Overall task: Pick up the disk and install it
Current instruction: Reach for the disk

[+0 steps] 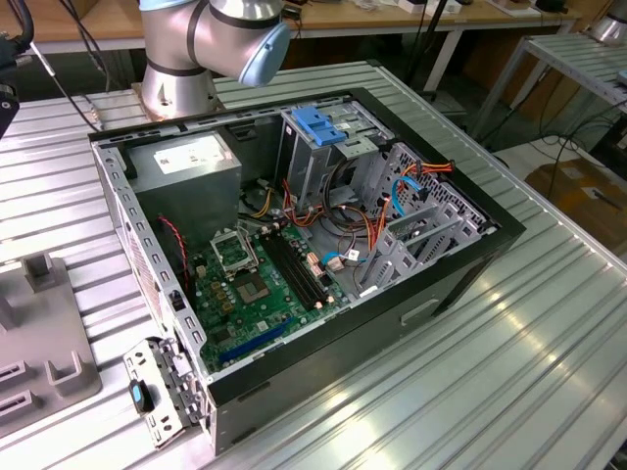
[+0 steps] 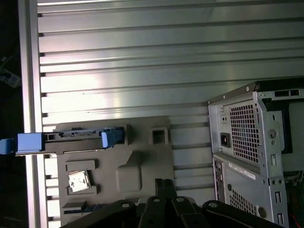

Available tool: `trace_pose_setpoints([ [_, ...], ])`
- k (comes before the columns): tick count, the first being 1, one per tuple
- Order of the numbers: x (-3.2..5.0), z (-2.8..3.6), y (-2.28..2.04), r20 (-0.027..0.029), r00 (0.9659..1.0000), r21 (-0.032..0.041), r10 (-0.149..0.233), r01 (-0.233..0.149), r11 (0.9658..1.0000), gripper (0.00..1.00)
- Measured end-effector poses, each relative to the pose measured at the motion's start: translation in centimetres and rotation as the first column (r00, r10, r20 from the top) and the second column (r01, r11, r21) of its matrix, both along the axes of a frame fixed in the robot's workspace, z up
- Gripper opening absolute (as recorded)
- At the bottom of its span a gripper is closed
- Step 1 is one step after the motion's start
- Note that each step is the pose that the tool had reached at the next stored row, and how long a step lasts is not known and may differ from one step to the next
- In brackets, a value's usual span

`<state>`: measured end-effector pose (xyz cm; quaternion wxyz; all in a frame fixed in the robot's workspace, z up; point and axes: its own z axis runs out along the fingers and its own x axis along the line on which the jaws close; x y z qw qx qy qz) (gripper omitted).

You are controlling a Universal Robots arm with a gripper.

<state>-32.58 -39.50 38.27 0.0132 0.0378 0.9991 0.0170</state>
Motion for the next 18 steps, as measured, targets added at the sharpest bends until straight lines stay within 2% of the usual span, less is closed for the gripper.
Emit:
trace_pose_setpoints([
  [11,-0.23,-0.01,0.00,0.0000,1.0000,0.0000,0.000,0.000,1.0000,0.11],
  [16,-1.04,-0.12,0.03,-0.0001,1.0000,-0.0003,0.000,0.000,1.0000,0.11],
  [18,-1.97,-0.25,0.11,-0.0001,1.0000,-0.0019,0.000,0.000,1.0000,0.11],
])
